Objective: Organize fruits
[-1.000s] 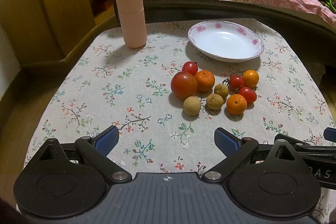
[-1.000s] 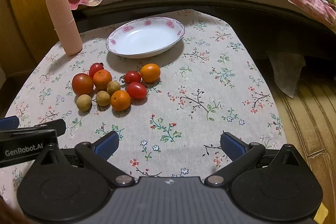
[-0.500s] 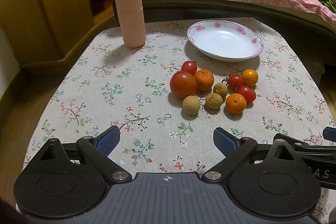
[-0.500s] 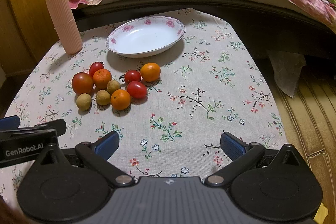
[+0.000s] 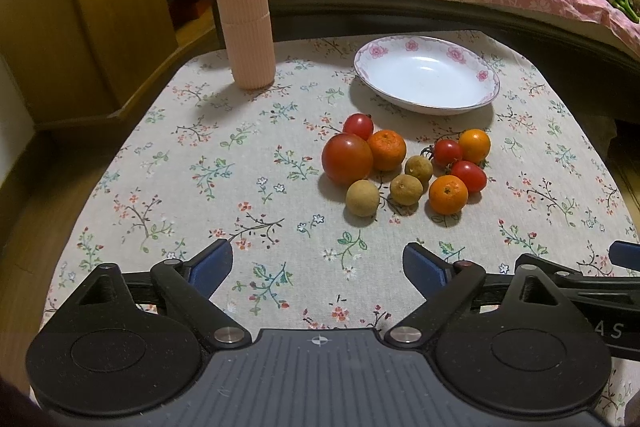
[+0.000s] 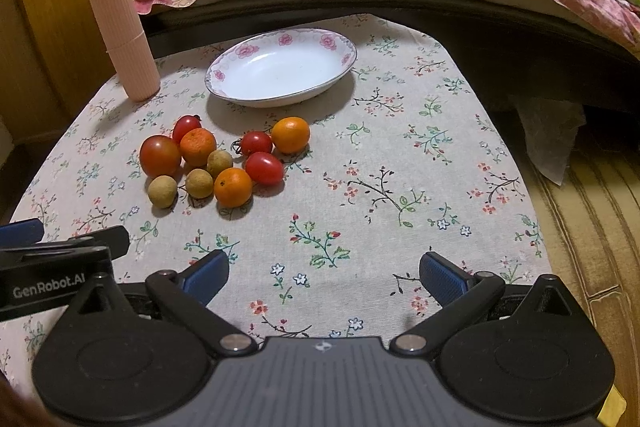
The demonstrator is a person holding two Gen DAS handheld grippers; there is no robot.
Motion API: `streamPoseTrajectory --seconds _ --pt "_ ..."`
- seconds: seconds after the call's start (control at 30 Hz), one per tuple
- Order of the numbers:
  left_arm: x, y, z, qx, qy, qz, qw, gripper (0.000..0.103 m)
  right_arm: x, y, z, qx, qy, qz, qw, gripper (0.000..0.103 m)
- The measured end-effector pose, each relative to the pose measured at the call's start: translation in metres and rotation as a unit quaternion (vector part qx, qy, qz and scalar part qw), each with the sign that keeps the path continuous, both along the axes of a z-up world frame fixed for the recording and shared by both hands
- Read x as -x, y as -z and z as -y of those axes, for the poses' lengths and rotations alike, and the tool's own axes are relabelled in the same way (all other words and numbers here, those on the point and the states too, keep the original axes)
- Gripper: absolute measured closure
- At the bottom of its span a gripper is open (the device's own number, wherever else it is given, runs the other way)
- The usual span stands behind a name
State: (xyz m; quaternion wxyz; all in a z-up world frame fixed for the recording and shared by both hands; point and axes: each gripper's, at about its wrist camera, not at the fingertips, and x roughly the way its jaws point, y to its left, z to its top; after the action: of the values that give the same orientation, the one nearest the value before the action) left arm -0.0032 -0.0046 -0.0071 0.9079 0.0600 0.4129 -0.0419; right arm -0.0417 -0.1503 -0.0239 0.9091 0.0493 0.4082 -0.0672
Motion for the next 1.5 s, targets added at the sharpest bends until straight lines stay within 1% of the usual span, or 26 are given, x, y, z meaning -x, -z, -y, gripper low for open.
streamPoseTrajectory --seconds 0.23,0.37,0.5,1.33,1.5 --pt "-0.003 -0.002 -0.004 0.003 -0.004 -0.003 1.0000 0.008 -0.002 0.001 -0.001 -0.003 -0.006 0.000 1.000 0.000" --pt "-0.004 -0.002 -0.005 0.005 -0.004 -0.006 1.0000 0.011 -0.003 0.001 -0.002 -0.006 -0.011 0.001 1.000 0.001" --pt "-0.005 -0.002 -0.006 0.004 -0.005 -0.007 1.0000 0.011 -0.005 0.002 -0.003 -0.008 -0.017 -0.002 1.000 0.003" --pt "-0.008 -0.002 -0.009 0.008 -0.009 -0.010 0.9999 0.011 -0.009 0.004 -0.006 -0.016 -0.020 -0.004 1.000 0.005" --pt "-0.008 -0.001 -0.012 0.007 -0.013 -0.011 0.9998 0.011 -0.010 0.005 -0.008 -0.022 -0.027 -0.004 0.999 0.008"
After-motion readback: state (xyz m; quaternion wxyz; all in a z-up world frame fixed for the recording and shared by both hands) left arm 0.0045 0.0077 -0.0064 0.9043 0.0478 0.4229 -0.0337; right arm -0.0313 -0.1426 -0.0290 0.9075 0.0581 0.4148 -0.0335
